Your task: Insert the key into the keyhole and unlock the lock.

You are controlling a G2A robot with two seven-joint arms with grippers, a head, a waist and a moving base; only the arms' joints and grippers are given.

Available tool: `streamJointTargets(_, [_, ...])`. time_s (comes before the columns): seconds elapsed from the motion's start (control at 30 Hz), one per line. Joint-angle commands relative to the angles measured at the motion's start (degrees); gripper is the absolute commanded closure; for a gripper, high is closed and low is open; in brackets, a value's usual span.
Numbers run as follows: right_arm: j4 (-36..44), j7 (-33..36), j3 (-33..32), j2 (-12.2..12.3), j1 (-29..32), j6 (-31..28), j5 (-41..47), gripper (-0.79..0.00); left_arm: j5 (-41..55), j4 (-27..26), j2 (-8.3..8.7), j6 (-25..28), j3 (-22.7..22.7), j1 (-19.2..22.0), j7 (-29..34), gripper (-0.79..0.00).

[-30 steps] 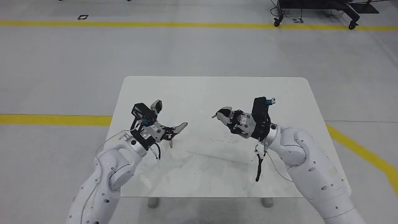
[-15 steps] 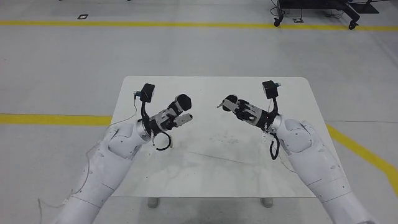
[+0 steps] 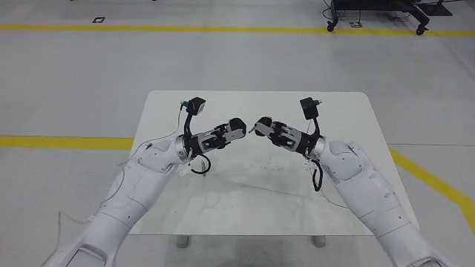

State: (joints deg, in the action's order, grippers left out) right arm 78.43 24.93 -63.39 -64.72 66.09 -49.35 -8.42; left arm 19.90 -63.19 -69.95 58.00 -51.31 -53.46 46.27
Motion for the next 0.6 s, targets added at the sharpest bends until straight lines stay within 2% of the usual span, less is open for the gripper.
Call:
streamJointTargets(0.0, [-0.08,-0.16,-0.07,0.0,0.03,-0.12,-0.06,0.0,-1.18,-0.4,-0.26,0.0,0.19,-0.26,0.01,-0.406])
streamJointTargets(0.13, [-0.14,-0.1,-0.07,-0.01,0.01,0.04,-0.1,0.0,-2.23,-0.69,-0.68,0.0,-0.08,-0.82,0.01,-0.382])
streamJointTargets(0.33, [-0.04,0.0,-0.3,0.04,0.04,0.03,-0.21,0.0,-3.68,-0.36,-1.22,0.0,-0.56,-1.04,0.01,-0.259])
streamJointTargets(0.47, [0.2,0.23,-0.55,0.12,0.11,0.3,-0.69,0.0,-3.14,0.76,-1.76,0.0,-0.48,-0.93,0.01,-0.215])
streamJointTargets(0.57, [0.91,-0.05,-0.78,0.19,0.64,0.53,-1.61,0.0,-2.83,1.84,-2.22,0.0,0.03,-0.26,0.01,-0.212])
